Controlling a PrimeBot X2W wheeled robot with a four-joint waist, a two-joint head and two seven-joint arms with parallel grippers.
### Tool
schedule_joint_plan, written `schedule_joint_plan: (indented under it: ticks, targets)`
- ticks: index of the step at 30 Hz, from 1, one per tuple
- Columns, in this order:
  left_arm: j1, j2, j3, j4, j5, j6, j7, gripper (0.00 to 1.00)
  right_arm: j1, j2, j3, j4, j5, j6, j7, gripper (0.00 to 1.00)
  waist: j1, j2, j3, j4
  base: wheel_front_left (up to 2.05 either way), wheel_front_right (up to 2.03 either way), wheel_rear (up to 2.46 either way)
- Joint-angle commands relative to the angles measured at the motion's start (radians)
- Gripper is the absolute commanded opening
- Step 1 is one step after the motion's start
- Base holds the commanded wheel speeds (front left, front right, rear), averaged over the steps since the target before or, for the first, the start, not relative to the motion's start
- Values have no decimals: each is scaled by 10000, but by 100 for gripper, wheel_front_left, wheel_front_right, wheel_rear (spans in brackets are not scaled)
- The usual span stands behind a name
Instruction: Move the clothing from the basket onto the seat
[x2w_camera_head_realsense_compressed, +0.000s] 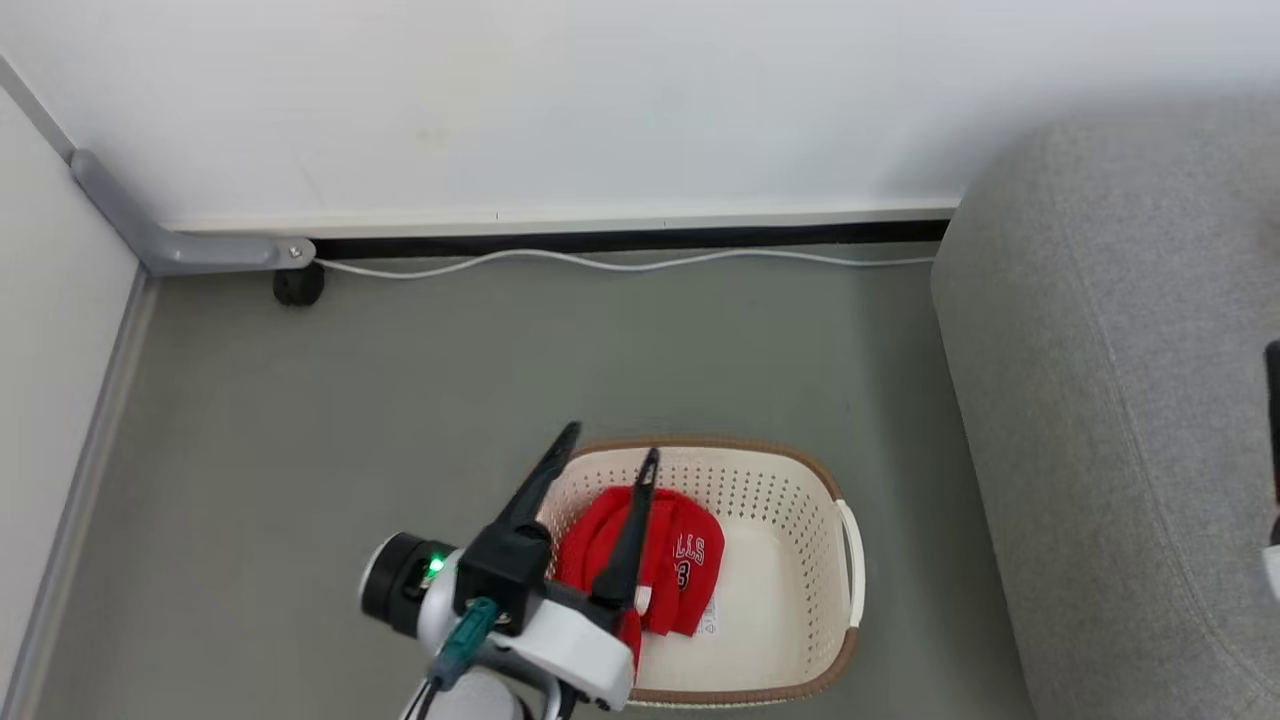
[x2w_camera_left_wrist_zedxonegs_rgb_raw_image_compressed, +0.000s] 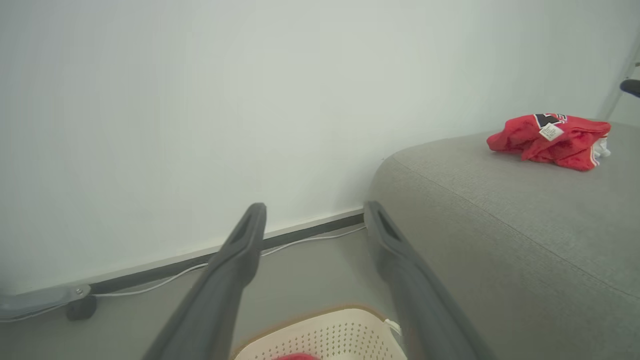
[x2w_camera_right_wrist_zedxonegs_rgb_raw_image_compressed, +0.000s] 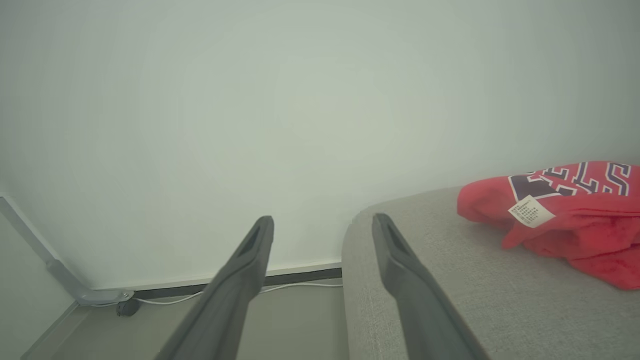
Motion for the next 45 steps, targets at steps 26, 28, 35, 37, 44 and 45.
schedule_joint_plan:
  ticks: [26,28,35,37,44,45]
  targets:
    - [3436,-121,5111,-814,1357,-540,-49,100,1840,2084,1015,-777,-2750,27,-51,100,0,0,-1526,36,0,0,0]
    - [3547,-159,5154,-822,1374,-640,-49,100,1881,2122,1028,-749,-2821,27,-51,100,0,0,-1511,3,0,0,0]
    - [3615,-221,5221,-868,1477,-665,-49,100,1796,2105,926,-726,-2923,27,-51,100,0,0,-1425,-79,0,0,0]
    - [3591,-227,5156,-882,1463,-669,-49,100,1763,2111,866,-757,-2871,27,-51,100,0,0,-1364,-90,0,0,0]
    - [3333,-232,4160,-745,1015,-445,-49,100,1682,1852,771,-1174,-2537,27,-51,100,0,0,-670,-173,0,0,0]
    - [3259,-233,3971,-720,909,-358,-49,100,1657,1757,750,-1246,-2466,27,-51,100,0,0,-504,-204,0,0,0]
